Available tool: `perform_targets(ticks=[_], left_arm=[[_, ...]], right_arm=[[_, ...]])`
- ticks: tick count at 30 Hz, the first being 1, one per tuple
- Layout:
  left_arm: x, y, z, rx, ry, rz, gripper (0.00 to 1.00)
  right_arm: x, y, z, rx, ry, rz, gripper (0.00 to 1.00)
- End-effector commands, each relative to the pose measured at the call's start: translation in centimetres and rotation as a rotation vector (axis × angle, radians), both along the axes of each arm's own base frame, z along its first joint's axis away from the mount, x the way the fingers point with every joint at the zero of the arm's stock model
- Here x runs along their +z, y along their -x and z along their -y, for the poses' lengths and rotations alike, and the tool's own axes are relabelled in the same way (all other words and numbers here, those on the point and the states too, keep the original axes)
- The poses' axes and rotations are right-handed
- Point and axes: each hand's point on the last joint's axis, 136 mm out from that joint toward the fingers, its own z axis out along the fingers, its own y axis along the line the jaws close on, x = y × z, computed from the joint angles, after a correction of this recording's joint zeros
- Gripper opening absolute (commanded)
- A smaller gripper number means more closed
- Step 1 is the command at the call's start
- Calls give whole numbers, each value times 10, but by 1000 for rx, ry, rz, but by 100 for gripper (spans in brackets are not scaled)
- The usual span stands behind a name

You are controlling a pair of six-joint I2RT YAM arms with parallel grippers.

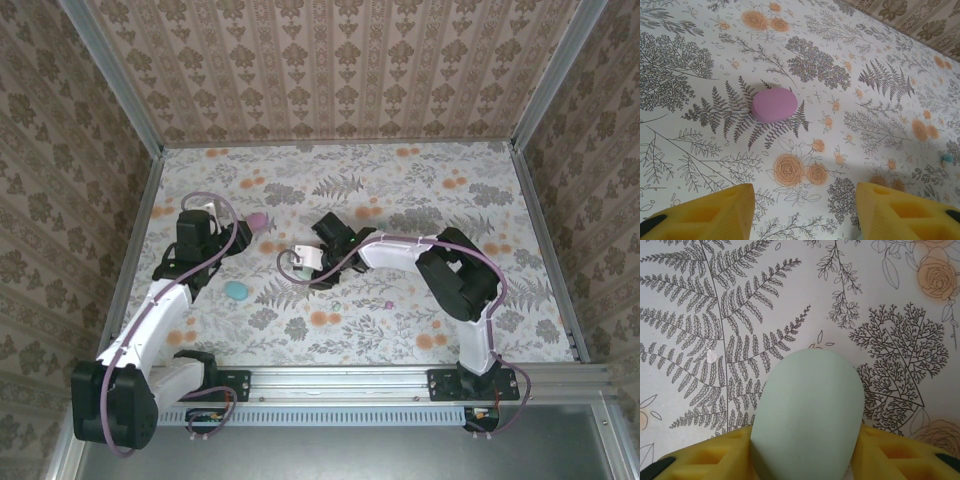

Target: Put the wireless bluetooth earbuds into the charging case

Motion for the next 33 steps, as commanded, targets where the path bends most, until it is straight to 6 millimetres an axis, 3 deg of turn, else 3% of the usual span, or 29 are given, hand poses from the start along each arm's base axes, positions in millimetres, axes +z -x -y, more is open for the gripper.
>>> perform_targets(ticks=[1,8,15,23,33], left_arm=[[-1,0,-2,-9,-14,3,56],[-1,-2,-1,-10,-10,2,56],[1,-4,0,-19,-6,4,56],[-3,-3,0,-16,-3,-6,56],[-4,-3,-1,-15,-6,-9,57]], right_arm=[[-6,-1,3,-12,-2,-2,54],[-8,-2,7,-79,-5,-26,62],[-12,0,2,-104,-33,-71,59],[-9,20,1,-9,-47,-109,59],[-10,12,4,-50,-48,-70,55]])
